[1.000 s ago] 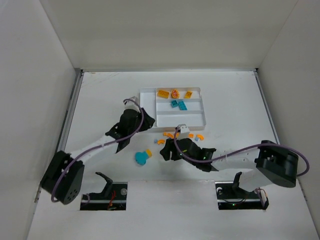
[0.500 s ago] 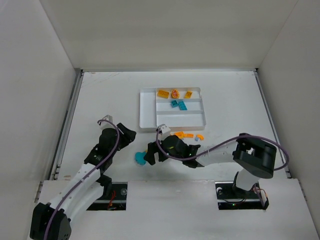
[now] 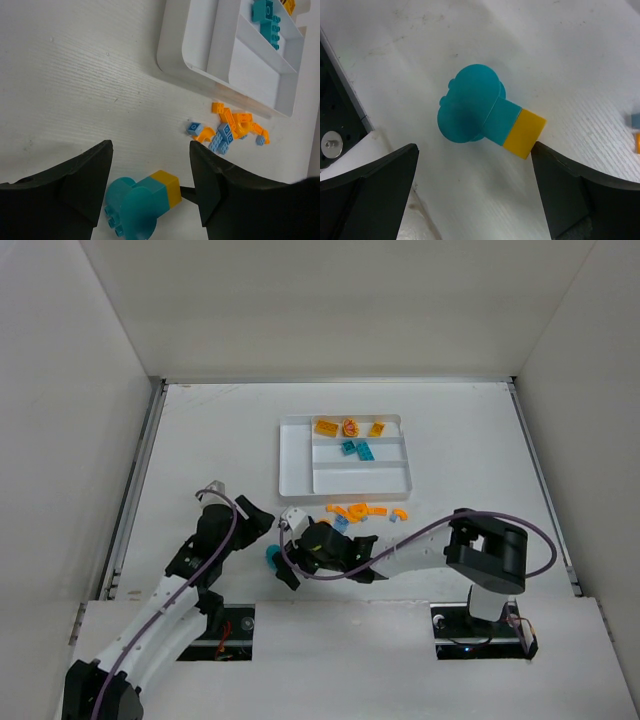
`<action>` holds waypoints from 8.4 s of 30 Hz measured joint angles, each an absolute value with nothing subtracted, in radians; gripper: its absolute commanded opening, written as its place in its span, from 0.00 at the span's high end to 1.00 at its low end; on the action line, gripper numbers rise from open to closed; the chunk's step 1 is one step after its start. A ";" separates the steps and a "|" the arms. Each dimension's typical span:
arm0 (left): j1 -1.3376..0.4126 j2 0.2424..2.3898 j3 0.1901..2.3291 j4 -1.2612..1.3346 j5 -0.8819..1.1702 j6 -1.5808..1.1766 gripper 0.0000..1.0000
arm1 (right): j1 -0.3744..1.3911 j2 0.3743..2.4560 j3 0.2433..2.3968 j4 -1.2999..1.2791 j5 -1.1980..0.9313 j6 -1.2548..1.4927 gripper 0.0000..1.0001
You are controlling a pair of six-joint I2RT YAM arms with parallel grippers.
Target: Sort the legos into containers by color
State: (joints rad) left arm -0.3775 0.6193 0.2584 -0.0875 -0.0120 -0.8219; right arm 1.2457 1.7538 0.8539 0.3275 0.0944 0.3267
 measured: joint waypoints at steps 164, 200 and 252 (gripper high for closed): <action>-0.570 0.822 0.222 0.468 0.231 -1.041 0.81 | 0.348 2.013 1.356 0.128 0.335 0.355 0.50; -0.621 0.994 0.242 0.879 0.106 -1.338 0.80 | 0.839 1.183 0.371 0.918 0.123 1.032 0.09; -0.628 0.822 0.293 0.602 0.024 -1.052 0.83 | 0.536 1.409 0.481 0.804 0.120 1.032 0.67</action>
State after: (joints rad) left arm -0.6277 0.8219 0.2932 0.6018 0.0238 -1.0523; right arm 0.5362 1.4086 0.4812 0.8036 0.1196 1.0321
